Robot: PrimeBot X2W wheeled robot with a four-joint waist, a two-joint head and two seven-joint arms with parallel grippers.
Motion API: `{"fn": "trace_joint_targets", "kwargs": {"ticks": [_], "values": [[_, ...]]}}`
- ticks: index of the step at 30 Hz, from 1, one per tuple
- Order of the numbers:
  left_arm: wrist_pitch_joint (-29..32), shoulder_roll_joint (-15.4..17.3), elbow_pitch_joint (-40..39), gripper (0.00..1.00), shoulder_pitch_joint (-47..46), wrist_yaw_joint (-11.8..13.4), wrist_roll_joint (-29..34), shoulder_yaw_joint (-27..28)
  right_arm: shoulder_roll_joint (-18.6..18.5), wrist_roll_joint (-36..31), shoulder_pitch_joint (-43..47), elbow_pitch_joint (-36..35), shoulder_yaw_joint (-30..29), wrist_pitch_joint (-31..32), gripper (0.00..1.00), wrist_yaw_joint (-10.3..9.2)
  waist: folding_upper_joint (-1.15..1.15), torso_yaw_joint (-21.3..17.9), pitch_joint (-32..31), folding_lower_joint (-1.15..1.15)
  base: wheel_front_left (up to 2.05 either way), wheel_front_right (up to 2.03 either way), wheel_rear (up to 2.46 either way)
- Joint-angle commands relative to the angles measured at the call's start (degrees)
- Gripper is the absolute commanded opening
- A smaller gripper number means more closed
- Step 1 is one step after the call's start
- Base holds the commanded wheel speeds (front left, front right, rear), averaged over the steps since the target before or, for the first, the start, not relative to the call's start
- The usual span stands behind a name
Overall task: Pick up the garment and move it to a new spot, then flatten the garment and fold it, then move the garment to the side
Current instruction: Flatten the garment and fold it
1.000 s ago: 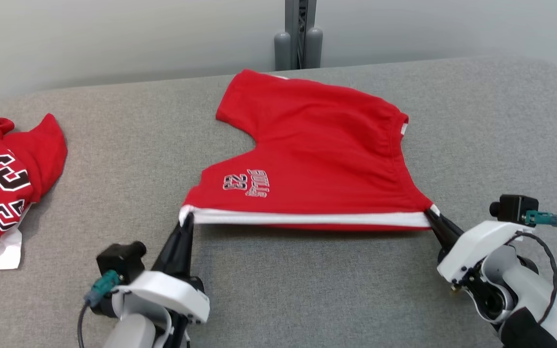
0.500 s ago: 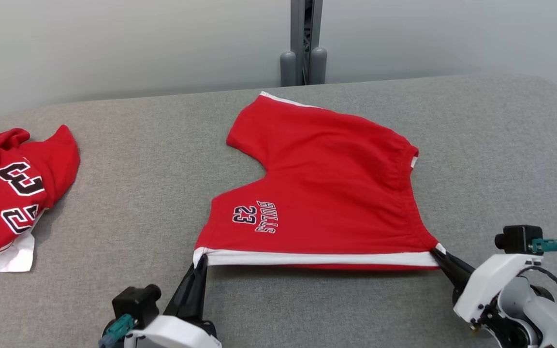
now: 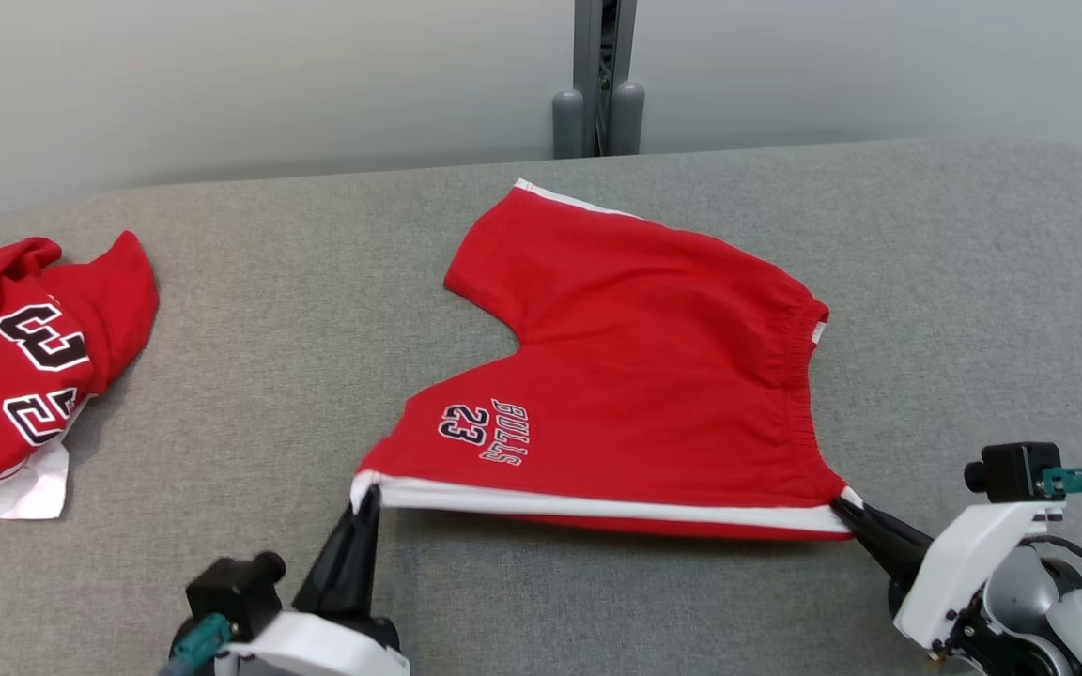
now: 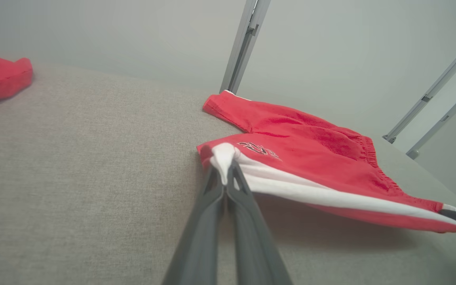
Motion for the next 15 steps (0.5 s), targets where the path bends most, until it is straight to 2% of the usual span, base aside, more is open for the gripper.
{"fn": "trace_joint_targets", "kwargs": {"ticks": [1, 7, 8, 10, 11, 13, 15], "values": [[0.1, 0.7, -0.6, 0.0, -1.7, 0.6, -0.2, 0.7, 0.5, -1.2, 0.7, -1.1, -1.3, 1.1, 0.0, -0.01, 0.0, -0.4, 0.6, 0.0, 0.0, 0.0, 0.0], [1.5, 2.0, -1.6, 0.0, -6.7, 1.4, -0.1, 2.0, 5.4, -5.4, 0.6, -6.1, -7.4, 5.7, 0.0, 0.0, 0.0, -2.1, 3.3, 0.0, 0.0, 0.0, 0.0], [2.1, 2.5, -1.8, 0.0, -9.0, 1.5, 0.1, 2.3, 7.8, -6.5, -0.1, -7.3, -9.6, 7.0, 0.0, 0.0, 0.0, -2.8, 4.6, 0.0, 0.0, 0.0, 0.0], [2.8, 3.1, -1.9, 0.0, -11.5, 1.7, 0.1, 2.8, 10.2, -7.8, -0.7, -8.3, -11.7, 8.1, 0.0, 0.0, 0.0, -3.7, 5.9, 0.0, 0.0, 0.0, 0.0], [2.8, 3.1, -1.9, 0.0, -11.5, 1.7, 0.1, 2.8, 10.2, -7.8, -0.7, -8.3, -11.7, 8.1, 0.0, 0.0, 0.0, -3.7, 5.9, 0.0, 0.0, 0.0, 0.0], [4.2, 3.9, -1.6, 0.0, -15.8, 1.9, 0.2, 3.5, 13.9, -9.9, -2.1, -9.3, -14.4, 9.2, 0.0, 0.0, 0.0, -5.0, 7.9, 0.0, 0.0, 0.0, 0.0], [4.6, 4.2, -1.5, 0.0, -17.3, 2.0, 0.4, 3.6, 15.2, -10.5, -2.7, -9.6, -15.4, 9.4, 0.0, 0.01, 0.0, -5.6, 8.6, 0.0, 0.0, 0.0, 0.0]]}}
